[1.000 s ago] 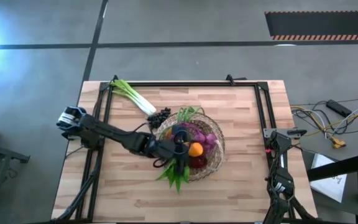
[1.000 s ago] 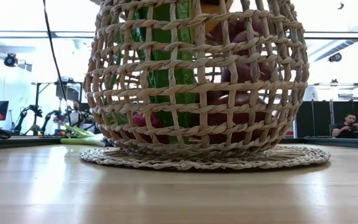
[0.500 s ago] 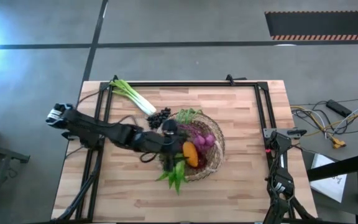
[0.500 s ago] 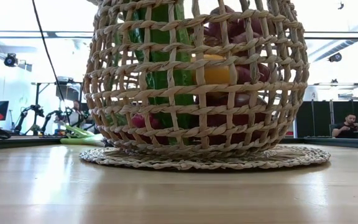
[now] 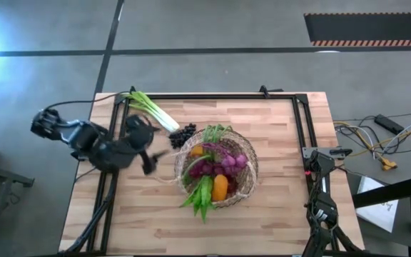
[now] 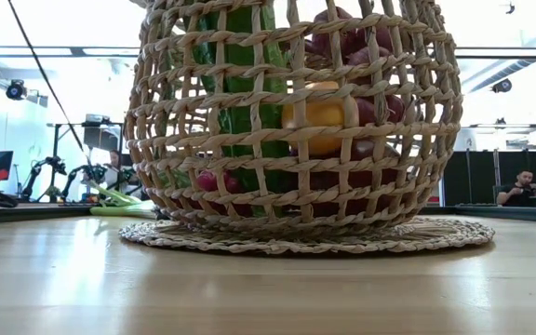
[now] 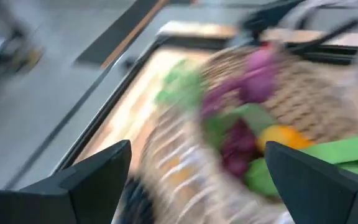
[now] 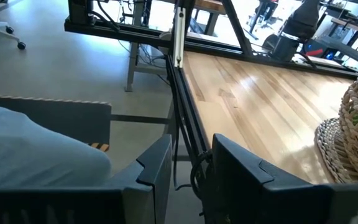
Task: Build produce basket
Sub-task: Put the celery into the basket
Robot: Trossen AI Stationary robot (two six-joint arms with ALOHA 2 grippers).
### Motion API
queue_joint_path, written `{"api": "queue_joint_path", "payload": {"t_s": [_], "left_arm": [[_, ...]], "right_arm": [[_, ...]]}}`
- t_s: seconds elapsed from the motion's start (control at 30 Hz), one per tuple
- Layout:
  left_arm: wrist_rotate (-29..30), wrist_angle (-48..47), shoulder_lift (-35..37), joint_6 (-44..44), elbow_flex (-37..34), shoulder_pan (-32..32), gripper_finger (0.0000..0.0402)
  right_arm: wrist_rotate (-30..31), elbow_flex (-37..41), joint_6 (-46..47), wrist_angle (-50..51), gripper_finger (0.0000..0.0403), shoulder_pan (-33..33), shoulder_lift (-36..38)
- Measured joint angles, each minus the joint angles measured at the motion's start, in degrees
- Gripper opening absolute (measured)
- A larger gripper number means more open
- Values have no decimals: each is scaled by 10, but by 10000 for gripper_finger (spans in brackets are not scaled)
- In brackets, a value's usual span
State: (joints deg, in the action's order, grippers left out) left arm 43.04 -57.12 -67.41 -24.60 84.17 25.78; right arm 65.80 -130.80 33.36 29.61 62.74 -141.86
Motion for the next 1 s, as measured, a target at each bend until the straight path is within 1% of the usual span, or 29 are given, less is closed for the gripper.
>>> {"api": "queue_joint_path", "payload": {"t_s": [0.1, 0.2, 0.27, 0.4, 0.47, 0.57, 0.7, 0.9, 1.0], "left_arm": [[6, -106, 34, -98, -13, -38, 352], [6, -178, 60, -188, -40, -86, 352], [5, -195, 77, -236, -68, -123, 352], [-12, -191, 101, -256, -133, -202, 352], [-23, -164, 111, -236, -171, -242, 352], [-34, -78, 120, -192, -229, -307, 352], [-88, 51, 119, -140, -299, -398, 352], [-189, 197, 91, -125, -386, -512, 352], [-200, 246, 74, -131, -428, -548, 352]], "right_arm": [[0, 0, -2, 0, 109, 0, 0], [1, 0, -3, 0, 109, -1, 0], [2, 0, -3, 0, 109, -2, 0], [2, 0, -4, 0, 109, -2, 0], [2, 0, -4, 0, 109, -2, 0], [2, 0, -4, 0, 109, -2, 0], [2, 0, -4, 0, 109, -2, 0], [2, 5, -4, 0, 109, -2, 0], [3, 10, 1, 0, 109, -5, 0]]}}
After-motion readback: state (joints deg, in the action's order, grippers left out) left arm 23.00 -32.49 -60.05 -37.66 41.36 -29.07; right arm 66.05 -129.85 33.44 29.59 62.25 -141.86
